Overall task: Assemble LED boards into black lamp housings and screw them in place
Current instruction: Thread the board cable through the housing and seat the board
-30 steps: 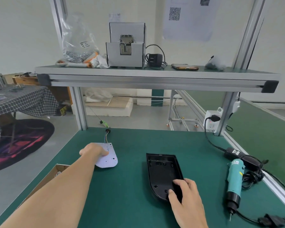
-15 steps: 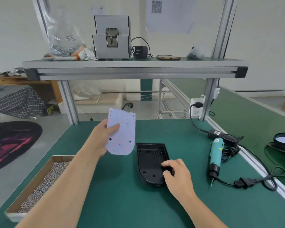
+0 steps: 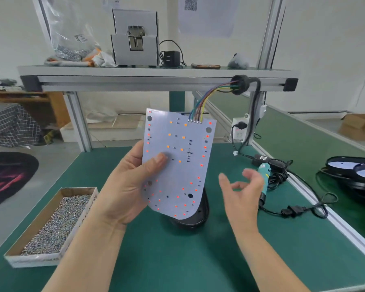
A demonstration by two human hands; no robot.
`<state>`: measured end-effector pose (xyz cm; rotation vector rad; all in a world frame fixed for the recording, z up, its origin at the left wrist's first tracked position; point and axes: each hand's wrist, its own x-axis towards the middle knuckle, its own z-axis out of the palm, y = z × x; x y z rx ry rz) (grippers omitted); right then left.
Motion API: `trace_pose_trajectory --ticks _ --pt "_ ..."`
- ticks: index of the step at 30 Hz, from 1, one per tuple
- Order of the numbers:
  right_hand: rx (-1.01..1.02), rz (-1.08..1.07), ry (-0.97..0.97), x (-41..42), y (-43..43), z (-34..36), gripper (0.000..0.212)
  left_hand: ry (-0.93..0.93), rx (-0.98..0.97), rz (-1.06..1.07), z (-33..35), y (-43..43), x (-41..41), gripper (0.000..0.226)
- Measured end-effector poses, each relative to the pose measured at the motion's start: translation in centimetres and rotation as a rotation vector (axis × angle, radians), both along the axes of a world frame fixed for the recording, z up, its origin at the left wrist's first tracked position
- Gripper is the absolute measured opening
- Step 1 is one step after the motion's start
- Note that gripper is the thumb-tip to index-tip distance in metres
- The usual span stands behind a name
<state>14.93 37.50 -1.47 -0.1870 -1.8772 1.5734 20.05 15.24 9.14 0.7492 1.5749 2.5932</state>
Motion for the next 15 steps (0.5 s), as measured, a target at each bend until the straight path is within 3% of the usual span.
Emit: trace_pose_trajectory --ticks 4,8,10,12,15 --pt "-0.107 -0.026 0.141 -0.1 1.6 4.1 0.059 0.013 0.011 -0.042 -0.5 0.7 0.8 0.045" --pt "-0.182 -0.192 0.359 0.0 5.0 7.0 0.057 0.04 0.069 -0.043 -0.9 0.3 1.1 0.039" --pt "-0.054 -0.152 0.288 -1.0 6.8 8.4 0.079 0.035 0.109 -0.038 -1.2 -0.1 0.9 0.032" --pt "0.151 0.028 0.092 -2.8 7.4 9.7 0.085 0.039 0.165 -0.152 -1.2 -0.4 0.6 0.03" --pt "0.448 0.298 -0.065 -5.6 5.8 9.7 0.043 0.057 0.267 -0.327 -0.8 -0.1 0.0 0.032"
